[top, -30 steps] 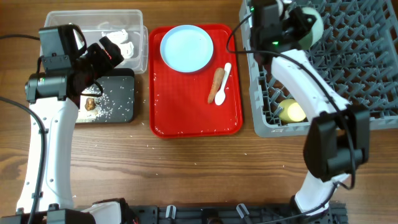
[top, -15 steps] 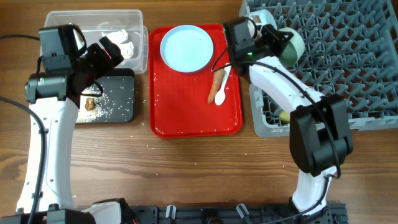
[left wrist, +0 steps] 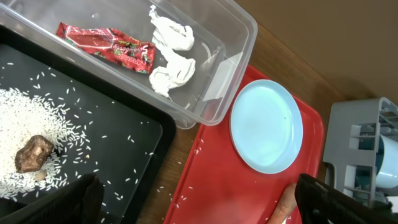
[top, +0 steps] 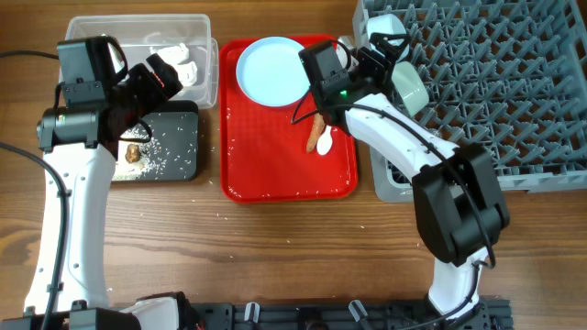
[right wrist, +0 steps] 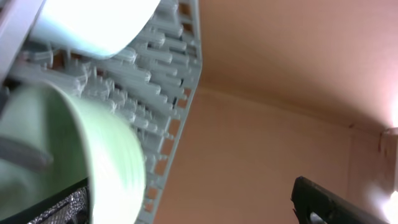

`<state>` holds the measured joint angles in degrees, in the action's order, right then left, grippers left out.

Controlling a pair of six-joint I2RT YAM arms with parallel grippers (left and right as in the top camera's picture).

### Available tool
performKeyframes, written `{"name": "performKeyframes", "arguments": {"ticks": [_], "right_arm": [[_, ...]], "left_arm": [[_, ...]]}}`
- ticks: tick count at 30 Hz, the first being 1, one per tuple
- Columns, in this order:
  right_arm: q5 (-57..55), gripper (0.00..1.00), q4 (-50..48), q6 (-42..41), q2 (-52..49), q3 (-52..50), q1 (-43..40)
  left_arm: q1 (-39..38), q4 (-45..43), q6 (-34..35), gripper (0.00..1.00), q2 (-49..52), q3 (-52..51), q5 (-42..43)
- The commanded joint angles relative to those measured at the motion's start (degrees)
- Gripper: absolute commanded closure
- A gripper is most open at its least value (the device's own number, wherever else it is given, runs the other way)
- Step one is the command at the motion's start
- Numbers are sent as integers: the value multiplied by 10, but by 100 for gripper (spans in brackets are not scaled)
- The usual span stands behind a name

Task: Sort waste into correct bins and load items into the dishwasher rack
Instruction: 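Move right gripper to the light-blue plate on the red tray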

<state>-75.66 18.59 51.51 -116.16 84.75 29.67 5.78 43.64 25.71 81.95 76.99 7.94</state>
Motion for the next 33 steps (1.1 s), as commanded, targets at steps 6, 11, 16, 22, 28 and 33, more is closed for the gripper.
{"name": "performKeyframes", "arguments": {"ticks": [6,11,16,22,28,33], "right_arm": [[64,0,-88,10,1,18,20],[120,0,-139,-5,32,28,20],[238,0,-122,-213,100,28,20],[606,0,30,-416,161,28,17],[838,0,164,-491,162,28,9],[909,4,120,-599,163,28,-17]], "left_arm": [[2,-1,-11,0,-3,3,-5],[2,-1,-11,0,-3,3,-5],[2,-1,-11,0,-3,3,-5],[2,-1,-11,0,-3,3,-5],[2,-1,-11,0,-3,3,-5],[2,-1,-11,0,-3,3,-5]]}}
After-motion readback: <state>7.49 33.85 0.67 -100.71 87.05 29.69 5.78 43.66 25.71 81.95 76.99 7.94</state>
